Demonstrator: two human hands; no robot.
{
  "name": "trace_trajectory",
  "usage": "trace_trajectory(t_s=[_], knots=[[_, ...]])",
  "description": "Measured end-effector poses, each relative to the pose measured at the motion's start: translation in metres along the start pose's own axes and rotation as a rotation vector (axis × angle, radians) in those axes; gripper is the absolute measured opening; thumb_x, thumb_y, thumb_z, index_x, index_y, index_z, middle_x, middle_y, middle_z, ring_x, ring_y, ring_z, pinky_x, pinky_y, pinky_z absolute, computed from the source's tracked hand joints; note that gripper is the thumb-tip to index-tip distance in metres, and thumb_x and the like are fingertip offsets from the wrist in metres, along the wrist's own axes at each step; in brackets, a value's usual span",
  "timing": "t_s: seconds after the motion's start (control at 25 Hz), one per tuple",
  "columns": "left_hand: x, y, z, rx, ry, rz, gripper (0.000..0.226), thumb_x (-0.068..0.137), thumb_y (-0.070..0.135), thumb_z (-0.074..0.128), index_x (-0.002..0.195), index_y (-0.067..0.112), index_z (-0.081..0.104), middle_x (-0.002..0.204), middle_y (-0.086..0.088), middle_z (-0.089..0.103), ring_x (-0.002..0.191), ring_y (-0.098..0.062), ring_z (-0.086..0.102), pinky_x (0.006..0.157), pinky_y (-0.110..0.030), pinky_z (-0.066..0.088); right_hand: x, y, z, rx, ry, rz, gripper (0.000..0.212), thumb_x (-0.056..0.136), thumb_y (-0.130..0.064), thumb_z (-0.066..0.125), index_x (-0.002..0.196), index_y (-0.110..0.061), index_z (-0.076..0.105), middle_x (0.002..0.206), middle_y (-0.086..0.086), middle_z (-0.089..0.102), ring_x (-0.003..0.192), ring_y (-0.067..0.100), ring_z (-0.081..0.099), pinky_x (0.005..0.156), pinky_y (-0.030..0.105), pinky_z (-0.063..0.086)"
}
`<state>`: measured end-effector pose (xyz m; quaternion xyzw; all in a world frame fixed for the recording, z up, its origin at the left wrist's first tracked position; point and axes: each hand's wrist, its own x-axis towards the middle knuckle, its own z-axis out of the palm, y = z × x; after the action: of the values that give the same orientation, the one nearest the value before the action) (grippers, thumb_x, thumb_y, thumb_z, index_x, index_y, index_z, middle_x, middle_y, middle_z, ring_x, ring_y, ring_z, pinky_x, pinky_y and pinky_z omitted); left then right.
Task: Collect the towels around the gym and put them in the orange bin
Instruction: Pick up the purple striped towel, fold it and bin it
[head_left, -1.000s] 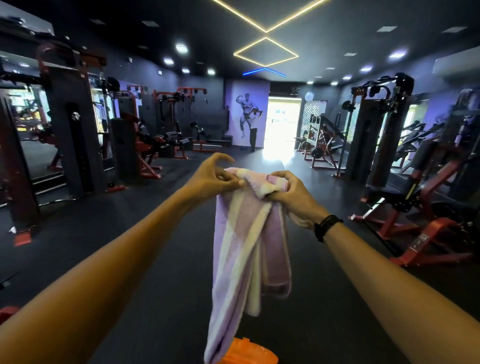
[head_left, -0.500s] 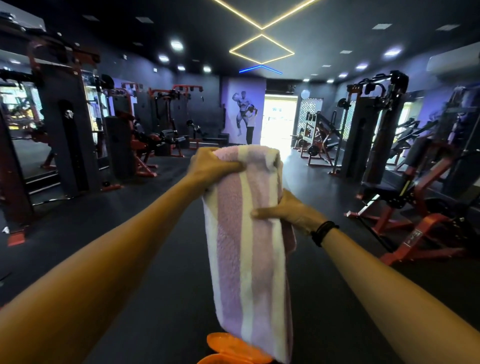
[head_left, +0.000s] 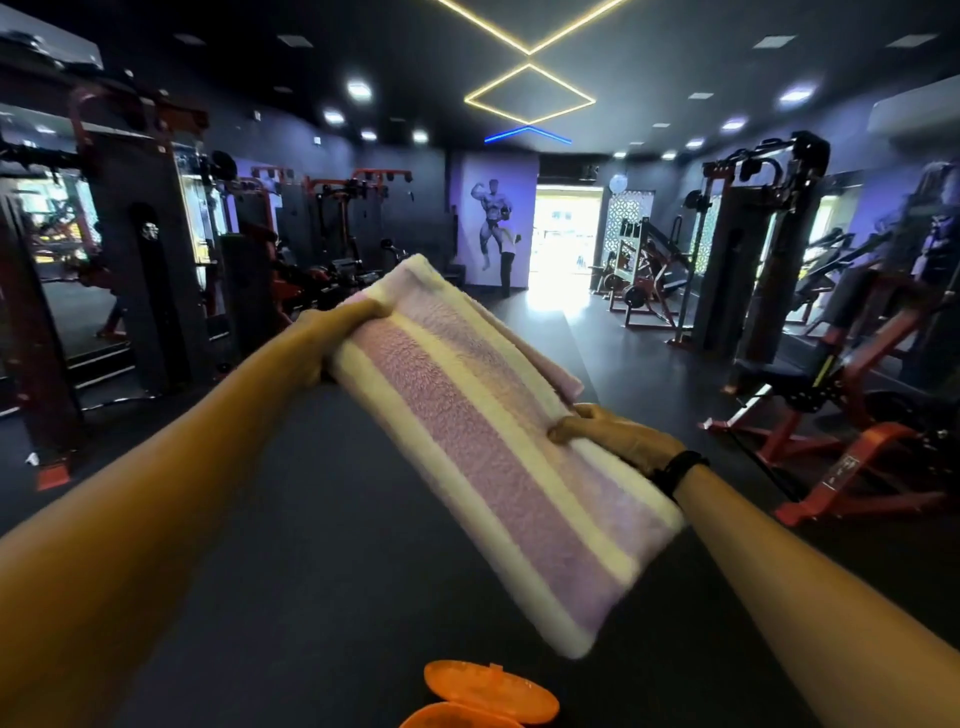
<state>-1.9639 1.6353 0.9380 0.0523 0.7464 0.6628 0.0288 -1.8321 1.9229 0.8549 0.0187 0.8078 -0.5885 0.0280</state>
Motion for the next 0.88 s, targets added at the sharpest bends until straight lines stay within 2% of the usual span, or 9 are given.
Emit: trace_trajectory(t_s=[0.08,0.12,0.24,0.36,0.48,0.56,0.64,0.76,0.88], knots=[[0.005,-0.012,-0.015,0.121,-0.068,-0.046,0.062,0.079,0.047,0.07,0.126,0.012,0.049,0.095,-0.005,0.058,0.076,-0.019,0.057,0.053,-0.032,0.045,0.006,0.001,-0.006,-0.048,0.029,0.076,0.048,0.075,-0.036,0.074,0.117,-0.022,0.056,0.119,0.01,0.064,0.106,0.029,0.063,0.097,0.046,0.05],[0.01,-0.021,-0.022,0.186,-0.097,-0.058,0.059,0.08,0.049,0.069,0.122,0.012,0.051,0.095,-0.007,0.059,0.077,-0.02,0.058,0.053,-0.031,0.046,0.009,0.001,-0.007,-0.075,0.041,0.083,0.044,0.078,-0.037,0.072,0.117,-0.022,0.056,0.12,0.01,0.063,0.106,0.029,0.064,0.096,0.045,0.05],[0.029,-0.057,-0.039,0.361,-0.161,-0.039,0.057,0.08,0.051,0.069,0.115,0.007,0.061,0.111,-0.018,0.063,0.087,-0.024,0.061,0.068,-0.035,0.053,0.019,-0.003,-0.007,-0.252,0.043,0.068,0.034,0.084,-0.036,0.068,0.114,-0.021,0.061,0.115,0.008,0.067,0.1,0.026,0.066,0.092,0.041,0.053],[0.043,-0.089,-0.053,0.487,-0.202,0.003,0.043,0.086,0.046,0.063,0.112,0.012,0.064,0.112,-0.01,0.066,0.091,-0.022,0.061,0.069,-0.031,0.047,0.03,0.002,-0.003,-0.527,0.044,0.092,0.036,0.082,-0.045,0.067,0.109,-0.02,0.066,0.107,0.005,0.07,0.097,0.024,0.067,0.091,0.041,0.053],[0.052,-0.125,-0.066,0.616,-0.331,-0.041,0.025,0.089,0.043,0.061,0.102,0.022,0.063,0.109,-0.004,0.067,0.093,-0.019,0.065,0.078,-0.035,0.051,0.04,0.04,0.006,-0.7,0.026,0.216,0.032,0.08,-0.046,0.069,0.094,-0.017,0.069,0.095,0.004,0.072,0.091,0.024,0.068,0.081,0.036,0.052],[0.057,-0.151,-0.075,0.696,-0.433,-0.096,0.024,0.091,0.04,0.06,0.105,0.021,0.062,0.108,-0.003,0.067,0.096,-0.019,0.065,0.086,-0.041,0.051,0.039,0.071,0.01,-0.761,0.012,0.335,0.024,0.081,-0.043,0.069,0.086,-0.019,0.067,0.09,0.002,0.07,0.084,0.021,0.066,0.073,0.03,0.049],[0.059,-0.176,-0.082,0.72,-0.489,-0.143,0.029,0.091,0.038,0.059,0.111,0.016,0.062,0.108,-0.005,0.067,0.1,-0.023,0.065,0.089,-0.043,0.051,0.034,0.101,0.014,-0.813,0.024,0.456,0.029,0.081,-0.042,0.07,0.094,-0.017,0.067,0.096,0.005,0.069,0.087,0.022,0.065,0.075,0.03,0.047],[0.063,-0.215,-0.083,0.727,-0.519,-0.169,0.035,0.092,0.036,0.059,0.118,0.012,0.06,0.112,-0.008,0.066,0.104,-0.026,0.063,0.09,-0.043,0.05,0.025,0.152,0.022,-0.814,0.067,0.659,0.048,0.081,-0.038,0.071,0.116,-0.007,0.061,0.112,0.012,0.065,0.099,0.027,0.061,0.082,0.033,0.047],[0.065,-0.273,-0.073,0.76,-0.497,-0.143,0.046,0.087,0.038,0.064,0.125,0.013,0.056,0.121,-0.01,0.061,0.108,-0.025,0.059,0.094,-0.04,0.048,0.016,0.21,0.037,-0.814,0.116,0.809,0.055,0.081,-0.036,0.072,0.124,-0.005,0.055,0.114,0.013,0.061,0.093,0.026,0.056,0.076,0.031,0.043]])
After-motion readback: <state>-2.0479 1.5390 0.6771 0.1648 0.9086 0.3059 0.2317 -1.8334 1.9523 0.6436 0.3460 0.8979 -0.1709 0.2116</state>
